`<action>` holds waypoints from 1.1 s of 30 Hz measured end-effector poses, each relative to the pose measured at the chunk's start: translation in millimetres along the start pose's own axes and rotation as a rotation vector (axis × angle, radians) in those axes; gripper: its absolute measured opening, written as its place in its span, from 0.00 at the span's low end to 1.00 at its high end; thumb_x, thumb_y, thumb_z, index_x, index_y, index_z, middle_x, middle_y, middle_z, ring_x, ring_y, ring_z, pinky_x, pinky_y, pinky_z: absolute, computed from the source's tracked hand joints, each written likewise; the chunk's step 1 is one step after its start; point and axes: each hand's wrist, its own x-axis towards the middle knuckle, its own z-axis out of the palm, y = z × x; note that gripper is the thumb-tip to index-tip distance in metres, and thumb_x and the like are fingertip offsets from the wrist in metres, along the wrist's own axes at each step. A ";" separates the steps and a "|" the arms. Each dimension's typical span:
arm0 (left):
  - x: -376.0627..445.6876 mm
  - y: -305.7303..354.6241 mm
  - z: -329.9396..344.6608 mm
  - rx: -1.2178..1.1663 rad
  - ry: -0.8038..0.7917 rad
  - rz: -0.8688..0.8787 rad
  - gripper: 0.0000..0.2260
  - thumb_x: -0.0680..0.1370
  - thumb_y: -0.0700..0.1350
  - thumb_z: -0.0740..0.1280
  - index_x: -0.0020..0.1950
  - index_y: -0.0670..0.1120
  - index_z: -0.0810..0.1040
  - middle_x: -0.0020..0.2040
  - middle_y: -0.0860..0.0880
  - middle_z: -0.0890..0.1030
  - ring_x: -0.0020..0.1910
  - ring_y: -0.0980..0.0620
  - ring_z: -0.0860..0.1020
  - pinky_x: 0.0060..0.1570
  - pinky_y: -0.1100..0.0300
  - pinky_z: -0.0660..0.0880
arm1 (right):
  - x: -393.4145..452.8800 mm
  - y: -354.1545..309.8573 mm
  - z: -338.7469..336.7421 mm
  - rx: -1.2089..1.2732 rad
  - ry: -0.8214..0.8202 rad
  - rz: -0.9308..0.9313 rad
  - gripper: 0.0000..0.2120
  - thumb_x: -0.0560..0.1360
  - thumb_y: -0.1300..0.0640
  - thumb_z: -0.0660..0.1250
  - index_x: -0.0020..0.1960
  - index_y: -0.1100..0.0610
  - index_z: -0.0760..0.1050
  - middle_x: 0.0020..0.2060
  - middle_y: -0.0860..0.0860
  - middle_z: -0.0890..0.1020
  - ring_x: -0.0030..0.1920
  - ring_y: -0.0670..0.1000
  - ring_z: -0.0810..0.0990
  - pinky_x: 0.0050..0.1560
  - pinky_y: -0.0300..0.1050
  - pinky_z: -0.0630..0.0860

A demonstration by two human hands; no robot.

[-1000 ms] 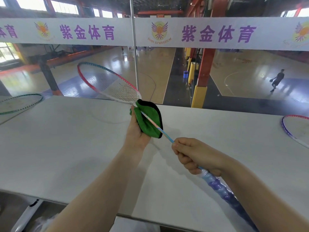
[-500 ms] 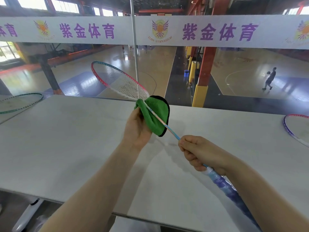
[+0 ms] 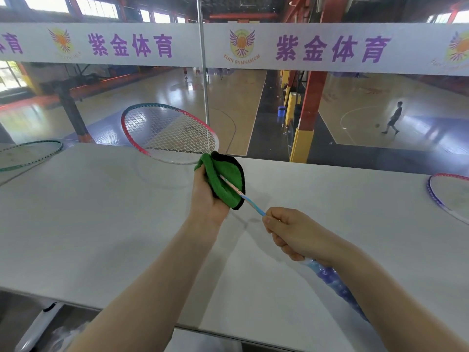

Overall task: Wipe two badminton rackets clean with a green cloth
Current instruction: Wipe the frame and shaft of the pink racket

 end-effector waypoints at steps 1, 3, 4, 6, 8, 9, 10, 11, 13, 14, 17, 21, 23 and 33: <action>-1.1 0.1 0.9 -0.011 -0.004 0.011 0.10 0.79 0.54 0.63 0.50 0.49 0.79 0.44 0.52 0.80 0.47 0.53 0.80 0.49 0.57 0.76 | -0.2 -0.2 -0.4 -0.004 -0.001 0.000 0.14 0.83 0.53 0.56 0.39 0.54 0.66 0.26 0.48 0.65 0.25 0.47 0.58 0.25 0.39 0.56; -4.5 1.3 5.7 -0.059 -0.010 -0.008 0.11 0.80 0.52 0.62 0.46 0.47 0.80 0.41 0.52 0.80 0.43 0.54 0.80 0.45 0.59 0.77 | -0.1 -0.5 -1.2 -0.014 -0.004 -0.001 0.14 0.83 0.52 0.56 0.39 0.54 0.66 0.27 0.48 0.65 0.25 0.48 0.58 0.25 0.39 0.56; -6.0 2.8 8.2 -0.088 -0.012 -0.025 0.12 0.80 0.51 0.62 0.45 0.47 0.80 0.40 0.52 0.80 0.41 0.54 0.80 0.43 0.60 0.77 | 0.0 -0.8 -1.4 -0.019 -0.008 -0.002 0.14 0.83 0.52 0.57 0.39 0.54 0.66 0.27 0.48 0.64 0.26 0.48 0.57 0.25 0.39 0.56; -7.1 5.3 8.0 -0.134 -0.013 -0.037 0.11 0.80 0.50 0.62 0.44 0.47 0.81 0.40 0.52 0.80 0.42 0.54 0.80 0.44 0.60 0.77 | 0.3 -1.4 -1.6 -0.015 -0.018 -0.005 0.14 0.83 0.52 0.57 0.39 0.54 0.66 0.27 0.48 0.64 0.26 0.48 0.57 0.25 0.39 0.56; -8.2 6.3 9.6 -0.173 -0.014 -0.036 0.11 0.80 0.49 0.63 0.44 0.46 0.81 0.41 0.52 0.81 0.44 0.54 0.79 0.50 0.61 0.75 | 1.1 -2.5 -1.5 -0.005 -0.022 -0.011 0.14 0.83 0.52 0.57 0.38 0.54 0.66 0.27 0.47 0.64 0.26 0.48 0.57 0.25 0.39 0.56; -9.4 6.2 10.6 -0.187 -0.012 -0.033 0.11 0.80 0.48 0.62 0.44 0.45 0.81 0.41 0.52 0.81 0.44 0.54 0.79 0.52 0.61 0.73 | 1.5 -3.0 -1.4 -0.001 -0.022 -0.014 0.15 0.83 0.52 0.57 0.38 0.54 0.66 0.26 0.47 0.64 0.26 0.48 0.57 0.25 0.38 0.56; -10.0 6.4 11.9 -0.198 -0.008 -0.030 0.11 0.80 0.48 0.62 0.45 0.45 0.81 0.41 0.52 0.81 0.45 0.54 0.79 0.53 0.61 0.72 | 1.9 -3.4 -1.5 0.005 -0.023 -0.017 0.15 0.83 0.52 0.56 0.38 0.54 0.66 0.26 0.47 0.64 0.26 0.48 0.57 0.25 0.38 0.56; -10.4 6.8 13.3 -0.211 -0.002 -0.032 0.11 0.80 0.47 0.61 0.46 0.45 0.81 0.41 0.51 0.81 0.45 0.54 0.79 0.54 0.61 0.72 | 1.9 -3.6 -1.8 0.010 -0.025 -0.018 0.15 0.83 0.52 0.56 0.38 0.54 0.66 0.26 0.47 0.64 0.26 0.48 0.56 0.25 0.38 0.56; -11.7 7.6 15.1 -0.227 0.009 -0.035 0.11 0.80 0.47 0.61 0.47 0.45 0.81 0.41 0.51 0.81 0.45 0.53 0.79 0.55 0.61 0.71 | 2.1 -4.0 -2.5 0.018 -0.032 -0.016 0.15 0.83 0.52 0.56 0.39 0.54 0.66 0.26 0.47 0.64 0.26 0.48 0.56 0.25 0.38 0.55; -12.5 7.8 15.1 -0.231 0.009 -0.040 0.10 0.80 0.47 0.60 0.47 0.46 0.80 0.41 0.51 0.82 0.44 0.53 0.79 0.54 0.62 0.72 | 2.3 -4.2 -2.8 0.019 -0.035 -0.014 0.15 0.83 0.52 0.56 0.39 0.54 0.66 0.26 0.47 0.63 0.26 0.48 0.56 0.25 0.38 0.55; -15.8 5.5 13.5 -0.255 -0.030 -0.111 0.06 0.79 0.46 0.63 0.48 0.48 0.79 0.43 0.53 0.81 0.47 0.56 0.78 0.55 0.66 0.70 | 2.4 -3.8 -4.1 0.020 -0.043 -0.006 0.15 0.83 0.51 0.56 0.39 0.54 0.67 0.26 0.47 0.63 0.26 0.48 0.56 0.25 0.38 0.56; -16.9 3.6 10.9 -0.267 -0.040 -0.109 0.08 0.82 0.49 0.61 0.51 0.48 0.78 0.46 0.53 0.81 0.50 0.55 0.78 0.55 0.61 0.75 | 2.6 -3.2 -4.0 0.022 -0.044 -0.004 0.15 0.83 0.52 0.56 0.39 0.54 0.66 0.26 0.47 0.63 0.26 0.48 0.56 0.25 0.39 0.55; -15.3 3.1 10.1 -0.242 -0.045 -0.051 0.09 0.82 0.51 0.63 0.51 0.47 0.79 0.47 0.51 0.82 0.50 0.53 0.80 0.51 0.56 0.78 | 3.0 -3.0 -2.6 0.011 -0.033 -0.007 0.15 0.83 0.52 0.56 0.39 0.54 0.66 0.26 0.47 0.64 0.25 0.48 0.57 0.25 0.38 0.56; -10.7 1.6 10.4 -0.151 0.039 0.003 0.13 0.80 0.53 0.60 0.40 0.51 0.78 0.28 0.57 0.72 0.29 0.58 0.72 0.31 0.66 0.66 | 7.4 -0.4 5.5 -0.059 0.008 -0.010 0.14 0.82 0.51 0.57 0.39 0.53 0.68 0.28 0.49 0.66 0.25 0.48 0.58 0.25 0.39 0.56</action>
